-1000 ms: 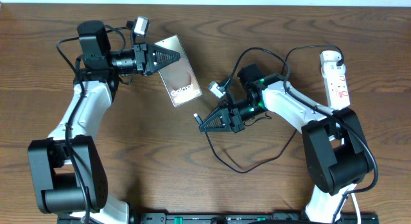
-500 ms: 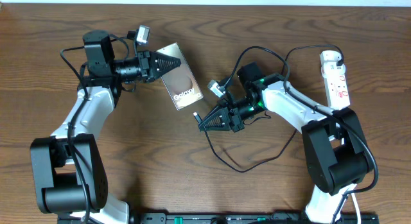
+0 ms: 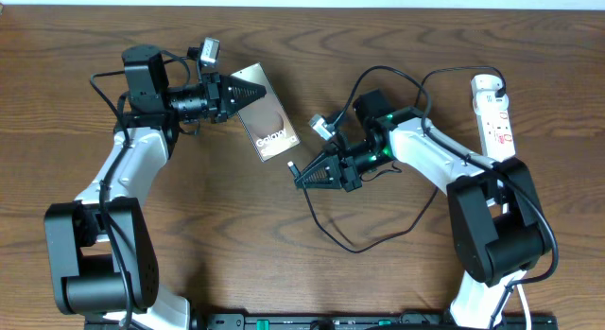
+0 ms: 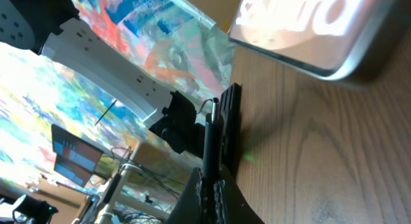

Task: Plug charger to phone and switch on socket
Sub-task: 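Align the held plug with the phone's bottom port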

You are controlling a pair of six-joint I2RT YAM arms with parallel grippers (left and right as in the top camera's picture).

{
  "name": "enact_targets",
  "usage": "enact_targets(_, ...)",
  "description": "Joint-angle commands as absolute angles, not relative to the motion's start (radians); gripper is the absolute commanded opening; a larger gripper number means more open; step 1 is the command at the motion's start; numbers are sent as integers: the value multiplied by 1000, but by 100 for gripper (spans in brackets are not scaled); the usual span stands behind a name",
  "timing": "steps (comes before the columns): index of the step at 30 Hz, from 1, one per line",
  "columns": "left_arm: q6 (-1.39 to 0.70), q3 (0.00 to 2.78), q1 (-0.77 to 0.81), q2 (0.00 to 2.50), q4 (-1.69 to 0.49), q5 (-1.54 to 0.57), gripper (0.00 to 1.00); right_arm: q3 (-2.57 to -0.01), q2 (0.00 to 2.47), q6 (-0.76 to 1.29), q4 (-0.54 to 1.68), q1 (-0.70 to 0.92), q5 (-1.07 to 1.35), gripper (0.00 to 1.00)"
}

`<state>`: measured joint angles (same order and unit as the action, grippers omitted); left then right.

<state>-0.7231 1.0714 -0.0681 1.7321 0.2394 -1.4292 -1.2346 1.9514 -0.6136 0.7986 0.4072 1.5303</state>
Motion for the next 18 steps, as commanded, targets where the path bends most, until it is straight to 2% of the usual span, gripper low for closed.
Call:
enact_targets(1,-760,1082,-66,1731,252,-1445,7,-1234,1947,-606,796,394,1561,1)
enact_targets(8,-760,1082,-59,1731,292,-1415,7,-1234,1947,-483,747,394,1561,1)
enact_targets(18,-768,1082,-30,1731,414,-1371,7,-1234,1947,-456,646,393,1562,1)
